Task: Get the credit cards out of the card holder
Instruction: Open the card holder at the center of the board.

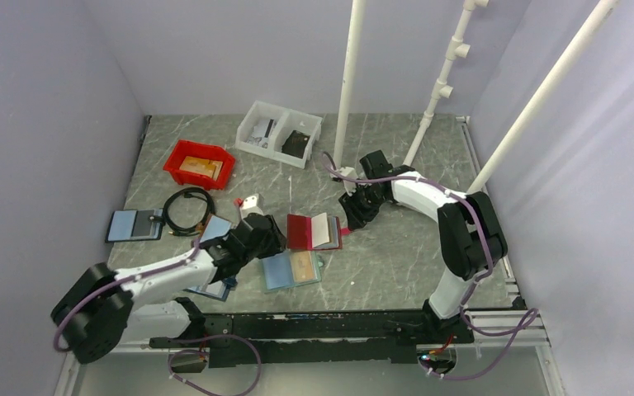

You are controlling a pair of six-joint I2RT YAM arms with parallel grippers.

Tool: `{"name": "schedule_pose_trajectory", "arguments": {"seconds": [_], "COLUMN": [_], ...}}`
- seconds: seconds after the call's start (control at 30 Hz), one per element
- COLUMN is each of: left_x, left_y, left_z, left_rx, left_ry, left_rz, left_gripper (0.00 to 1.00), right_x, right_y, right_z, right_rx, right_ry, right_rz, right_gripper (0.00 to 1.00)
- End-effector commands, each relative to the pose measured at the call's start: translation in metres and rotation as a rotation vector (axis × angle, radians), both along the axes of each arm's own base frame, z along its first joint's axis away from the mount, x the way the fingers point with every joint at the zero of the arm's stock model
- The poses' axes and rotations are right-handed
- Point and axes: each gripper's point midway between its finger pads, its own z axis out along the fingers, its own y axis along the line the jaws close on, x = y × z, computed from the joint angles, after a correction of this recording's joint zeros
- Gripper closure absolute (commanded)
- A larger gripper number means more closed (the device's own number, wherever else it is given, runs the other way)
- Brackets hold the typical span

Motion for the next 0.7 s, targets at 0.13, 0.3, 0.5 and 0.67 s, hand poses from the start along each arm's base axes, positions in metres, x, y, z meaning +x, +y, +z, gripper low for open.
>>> {"name": "schedule_pose_trajectory", "arguments": {"seconds": [0.13,0.3,0.5,0.67], "left_x": [-0.010,-0.013,-0.003,0.007], "left_y": [-0.012,-0.037,-0.064,-0.083], "left_z": [0.073,0.109,0.105,0.083], "left_rx": [-0.091,-0.188,-0.173,-0.029], "left_ry": [-0.181,-0.260,-0.196,-0.095], "left_rz": [-0.192,-0.316,-0.375,-0.365], "left_gripper": [0.44,0.33,0.26,0.21], "right_x": [0.002,-0.001,-0.002,0.002], "right_y": [0.017,0.019,0.018,0.012], "right_z": [0.053,0.066,0.078,0.076], "right_rx": [0.132,0.171,0.212,0.204], "right_ry": [-0.095,-0.115,-0.130,-0.132], "right_rz": [0.074,0.102,0.114,0.088], "right_gripper": [0.56,0.55,0.55,0.55]}}
